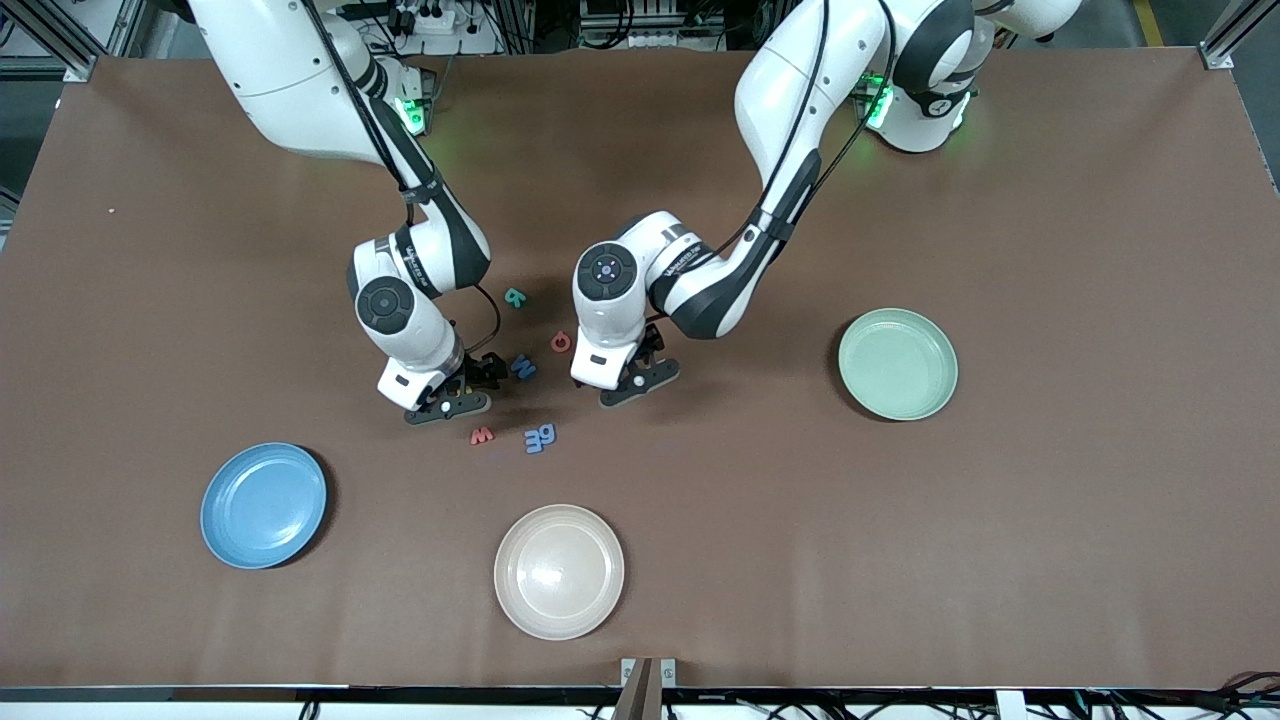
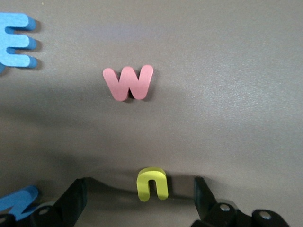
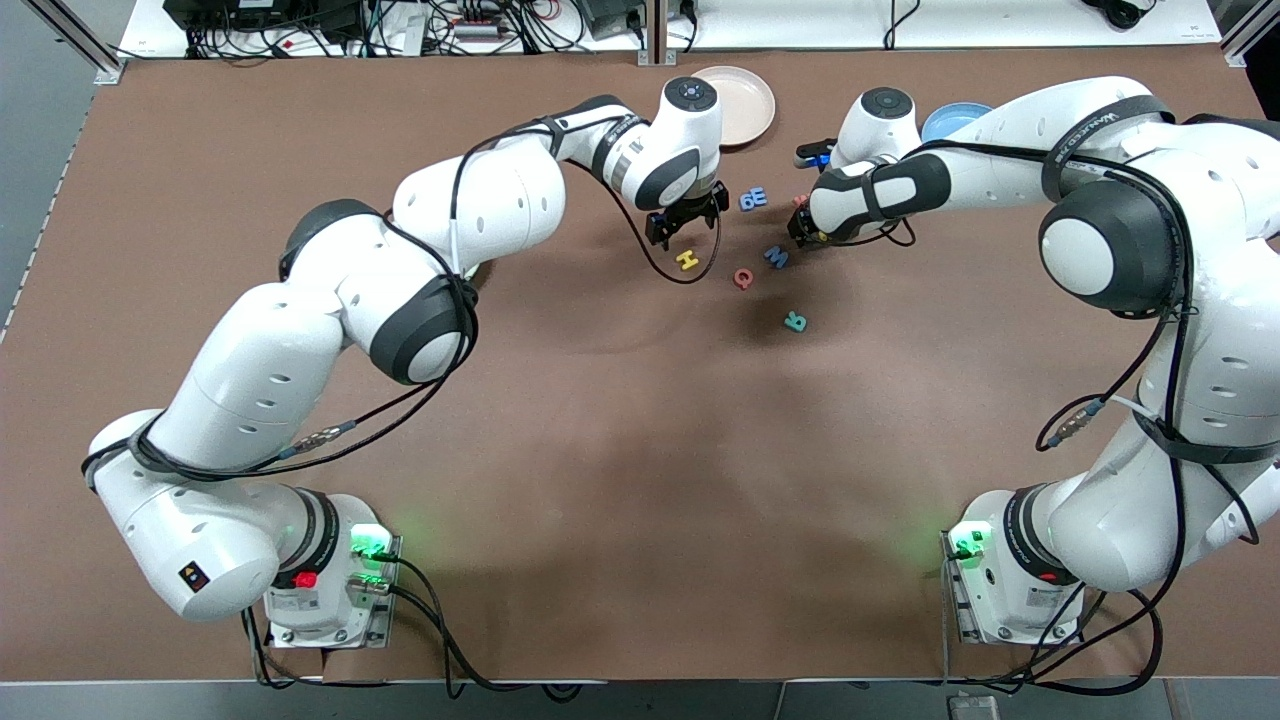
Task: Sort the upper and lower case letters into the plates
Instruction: 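Grasp yellow H with the left gripper while the right gripper grasps yellow n, then carry the n into the blue plate with the right gripper and release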
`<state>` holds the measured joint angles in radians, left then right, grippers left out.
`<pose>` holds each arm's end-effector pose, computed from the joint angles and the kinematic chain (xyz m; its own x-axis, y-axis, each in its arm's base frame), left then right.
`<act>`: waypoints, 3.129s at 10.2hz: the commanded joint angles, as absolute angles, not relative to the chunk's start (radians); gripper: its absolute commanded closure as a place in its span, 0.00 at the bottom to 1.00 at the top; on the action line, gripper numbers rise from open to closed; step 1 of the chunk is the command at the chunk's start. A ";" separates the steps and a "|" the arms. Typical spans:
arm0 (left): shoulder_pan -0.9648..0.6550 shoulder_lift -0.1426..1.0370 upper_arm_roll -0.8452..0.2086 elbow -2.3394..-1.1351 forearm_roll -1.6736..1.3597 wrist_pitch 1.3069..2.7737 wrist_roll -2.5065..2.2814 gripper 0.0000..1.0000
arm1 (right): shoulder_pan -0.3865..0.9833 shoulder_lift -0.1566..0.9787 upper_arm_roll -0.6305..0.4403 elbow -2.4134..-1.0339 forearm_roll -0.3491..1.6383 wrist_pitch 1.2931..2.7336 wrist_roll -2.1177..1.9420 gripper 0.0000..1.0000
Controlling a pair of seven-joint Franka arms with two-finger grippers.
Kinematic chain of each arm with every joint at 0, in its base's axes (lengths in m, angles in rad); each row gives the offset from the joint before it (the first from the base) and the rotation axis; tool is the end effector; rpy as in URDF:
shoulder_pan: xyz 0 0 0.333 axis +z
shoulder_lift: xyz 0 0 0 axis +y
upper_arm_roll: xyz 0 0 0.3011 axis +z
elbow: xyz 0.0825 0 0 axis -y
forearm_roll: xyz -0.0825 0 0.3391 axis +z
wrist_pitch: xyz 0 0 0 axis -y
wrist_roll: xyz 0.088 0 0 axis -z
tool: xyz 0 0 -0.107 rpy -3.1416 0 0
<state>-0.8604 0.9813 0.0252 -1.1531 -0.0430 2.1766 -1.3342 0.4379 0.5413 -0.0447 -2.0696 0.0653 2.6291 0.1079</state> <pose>0.4773 -0.5382 0.2173 0.8722 0.4890 -0.0050 0.4887 -0.8713 0.0448 0.5164 0.2129 0.1928 0.9723 0.2330 0.0178 0.2332 -0.9724 -0.0120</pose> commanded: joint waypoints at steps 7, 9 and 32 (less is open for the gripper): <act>-0.884 1.025 0.023 -1.143 -0.064 2.166 -1.387 0.29 | 0.445 0.528 -0.048 -2.083 0.063 2.643 0.114 1.00; -0.884 1.031 0.023 -1.144 -0.063 2.166 -1.387 0.44 | 0.439 0.522 -0.049 -2.079 0.061 2.643 0.110 1.00; -0.574 0.378 0.041 -1.723 -0.091 1.794 -0.660 0.85 | 0.118 0.709 -0.195 -1.632 -0.269 2.623 -0.040 0.00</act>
